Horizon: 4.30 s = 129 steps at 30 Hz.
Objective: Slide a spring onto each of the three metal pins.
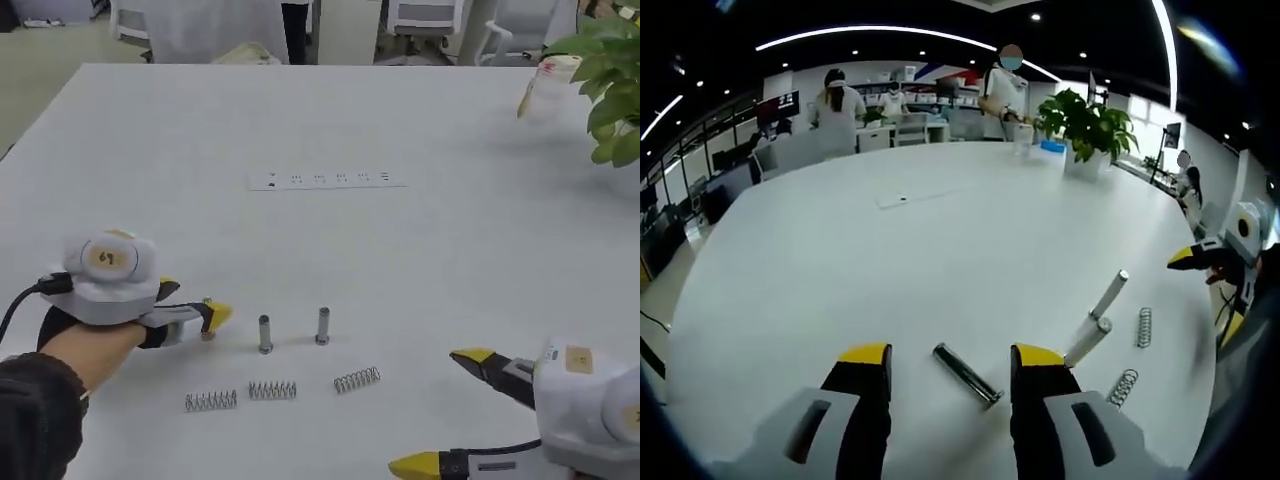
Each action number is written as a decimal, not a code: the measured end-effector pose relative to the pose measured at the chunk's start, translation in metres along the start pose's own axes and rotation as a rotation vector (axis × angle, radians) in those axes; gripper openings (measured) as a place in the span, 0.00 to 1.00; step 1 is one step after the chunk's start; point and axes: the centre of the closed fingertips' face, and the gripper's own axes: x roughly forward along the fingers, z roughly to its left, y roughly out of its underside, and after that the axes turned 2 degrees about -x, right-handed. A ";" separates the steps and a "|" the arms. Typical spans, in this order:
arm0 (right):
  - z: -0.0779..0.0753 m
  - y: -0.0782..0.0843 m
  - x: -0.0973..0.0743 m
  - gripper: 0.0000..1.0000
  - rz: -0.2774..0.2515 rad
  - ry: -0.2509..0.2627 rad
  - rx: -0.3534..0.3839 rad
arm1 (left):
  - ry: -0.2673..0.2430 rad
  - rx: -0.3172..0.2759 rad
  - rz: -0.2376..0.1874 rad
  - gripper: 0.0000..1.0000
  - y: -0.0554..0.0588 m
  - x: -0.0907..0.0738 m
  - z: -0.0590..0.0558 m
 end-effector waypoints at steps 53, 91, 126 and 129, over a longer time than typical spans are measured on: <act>-0.004 0.004 0.005 0.87 -0.011 -0.007 0.039 | -0.027 0.080 0.107 0.03 0.010 0.020 0.005; 0.004 -0.008 0.000 0.86 -0.030 -0.014 -0.007 | -0.006 0.032 0.049 0.00 0.000 -0.026 -0.010; 0.008 -0.024 -0.002 0.86 -0.041 -0.013 -0.062 | 0.023 0.017 0.013 0.00 0.009 -0.051 -0.024; 0.008 -0.026 -0.002 0.86 -0.041 -0.012 -0.068 | 0.032 0.008 0.009 0.00 0.010 -0.051 -0.026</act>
